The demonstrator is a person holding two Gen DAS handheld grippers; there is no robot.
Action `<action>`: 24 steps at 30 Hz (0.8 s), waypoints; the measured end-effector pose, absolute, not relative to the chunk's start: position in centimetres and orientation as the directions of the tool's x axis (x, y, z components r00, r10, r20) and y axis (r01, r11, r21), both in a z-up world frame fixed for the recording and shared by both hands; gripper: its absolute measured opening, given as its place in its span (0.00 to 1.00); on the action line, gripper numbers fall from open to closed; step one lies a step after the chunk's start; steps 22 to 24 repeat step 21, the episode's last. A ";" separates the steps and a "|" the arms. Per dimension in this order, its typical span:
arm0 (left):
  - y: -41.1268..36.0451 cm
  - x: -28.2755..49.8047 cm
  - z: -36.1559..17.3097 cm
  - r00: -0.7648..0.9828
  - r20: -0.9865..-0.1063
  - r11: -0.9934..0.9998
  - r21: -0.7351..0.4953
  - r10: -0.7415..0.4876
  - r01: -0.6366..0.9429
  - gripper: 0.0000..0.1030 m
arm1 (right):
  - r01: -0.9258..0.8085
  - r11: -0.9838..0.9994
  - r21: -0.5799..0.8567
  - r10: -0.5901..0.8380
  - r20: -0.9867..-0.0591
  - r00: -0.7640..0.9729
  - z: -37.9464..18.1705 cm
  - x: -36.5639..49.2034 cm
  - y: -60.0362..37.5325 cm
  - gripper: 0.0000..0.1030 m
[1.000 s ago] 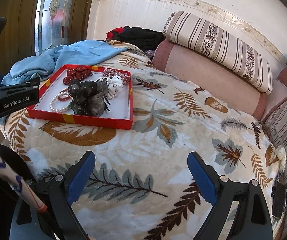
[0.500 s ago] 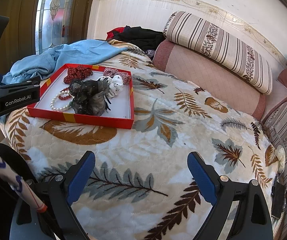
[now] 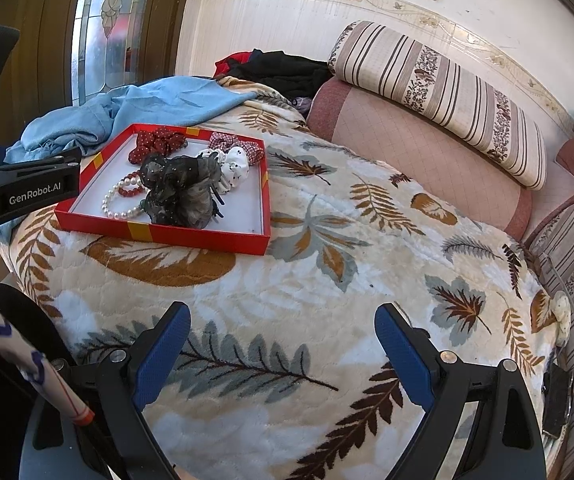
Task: Organize jewelry
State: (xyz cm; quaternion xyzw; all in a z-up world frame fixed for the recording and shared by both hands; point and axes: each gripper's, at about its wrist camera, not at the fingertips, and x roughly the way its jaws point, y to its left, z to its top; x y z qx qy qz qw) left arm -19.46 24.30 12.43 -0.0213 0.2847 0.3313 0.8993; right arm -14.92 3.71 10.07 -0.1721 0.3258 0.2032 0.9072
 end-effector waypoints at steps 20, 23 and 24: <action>23.7 -19.4 12.4 0.618 -0.537 0.793 0.175 0.574 -0.584 1.00 | -0.475 0.868 -0.144 0.267 -0.672 0.690 9.7 -14.5 3.0 0.93; 22.9 -19.2 12.4 0.629 -0.537 0.807 0.190 0.562 -0.559 1.00 | -0.469 0.873 -0.134 0.266 -0.675 0.688 9.8 -14.2 2.6 0.93; 22.9 -19.2 12.4 0.629 -0.537 0.807 0.190 0.562 -0.559 1.00 | -0.469 0.873 -0.134 0.266 -0.675 0.688 9.8 -14.2 2.6 0.93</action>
